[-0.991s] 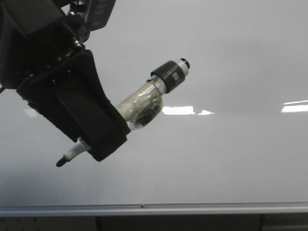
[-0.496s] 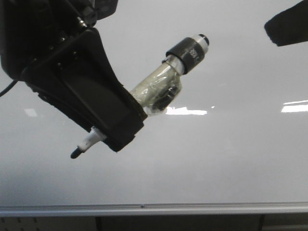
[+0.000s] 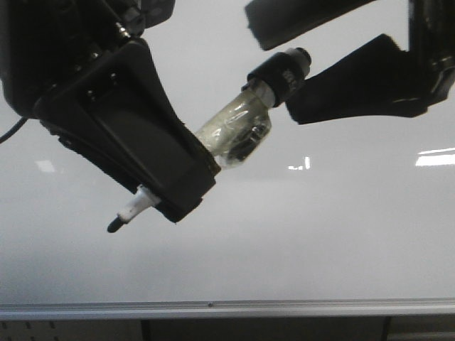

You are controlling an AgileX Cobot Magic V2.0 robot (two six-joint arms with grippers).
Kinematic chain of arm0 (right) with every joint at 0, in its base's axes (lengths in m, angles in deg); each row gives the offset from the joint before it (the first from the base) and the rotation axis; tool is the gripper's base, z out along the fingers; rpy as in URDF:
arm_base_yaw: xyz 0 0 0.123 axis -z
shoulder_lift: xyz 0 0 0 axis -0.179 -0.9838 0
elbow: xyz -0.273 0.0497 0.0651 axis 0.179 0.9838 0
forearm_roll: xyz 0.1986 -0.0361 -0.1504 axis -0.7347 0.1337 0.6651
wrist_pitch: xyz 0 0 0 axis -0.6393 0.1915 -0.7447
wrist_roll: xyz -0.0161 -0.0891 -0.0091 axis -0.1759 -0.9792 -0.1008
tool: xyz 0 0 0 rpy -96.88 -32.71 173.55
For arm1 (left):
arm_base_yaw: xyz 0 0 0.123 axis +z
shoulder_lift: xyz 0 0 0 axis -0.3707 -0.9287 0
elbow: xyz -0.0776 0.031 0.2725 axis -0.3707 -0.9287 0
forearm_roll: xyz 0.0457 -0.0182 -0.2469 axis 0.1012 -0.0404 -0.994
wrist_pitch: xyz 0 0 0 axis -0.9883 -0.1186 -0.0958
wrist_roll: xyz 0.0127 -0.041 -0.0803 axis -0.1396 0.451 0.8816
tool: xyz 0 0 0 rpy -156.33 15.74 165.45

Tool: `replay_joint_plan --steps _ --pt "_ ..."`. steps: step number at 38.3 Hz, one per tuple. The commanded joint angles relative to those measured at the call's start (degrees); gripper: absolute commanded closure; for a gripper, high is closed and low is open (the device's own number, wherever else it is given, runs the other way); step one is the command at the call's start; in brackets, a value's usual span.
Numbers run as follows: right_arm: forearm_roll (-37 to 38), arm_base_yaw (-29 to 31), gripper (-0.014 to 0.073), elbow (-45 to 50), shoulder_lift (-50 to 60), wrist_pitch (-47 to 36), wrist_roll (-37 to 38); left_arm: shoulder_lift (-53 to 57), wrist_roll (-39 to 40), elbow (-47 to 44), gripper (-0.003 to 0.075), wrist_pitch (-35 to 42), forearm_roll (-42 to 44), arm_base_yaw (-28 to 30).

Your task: Write number 0 on whiteboard

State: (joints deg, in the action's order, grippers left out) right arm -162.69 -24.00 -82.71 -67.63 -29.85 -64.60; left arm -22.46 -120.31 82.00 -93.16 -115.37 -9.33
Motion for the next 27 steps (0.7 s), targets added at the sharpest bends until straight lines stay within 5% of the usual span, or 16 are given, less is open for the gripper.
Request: replay_joint_plan --steps 1,13,27 --pt "-5.4 -1.7 0.0027 -2.7 -1.1 1.0 -1.9 2.5 -0.1 1.8 0.0739 -4.0 -4.0 -0.4" --pt "-4.2 -2.5 0.0368 -5.2 -3.9 8.3 -1.8 2.5 -0.1 1.8 0.0739 -4.0 -4.0 -0.4" --pt "-0.6 -2.5 0.0380 -5.2 -3.9 13.0 -1.5 2.5 -0.1 1.8 0.0739 -4.0 -4.0 -0.4"
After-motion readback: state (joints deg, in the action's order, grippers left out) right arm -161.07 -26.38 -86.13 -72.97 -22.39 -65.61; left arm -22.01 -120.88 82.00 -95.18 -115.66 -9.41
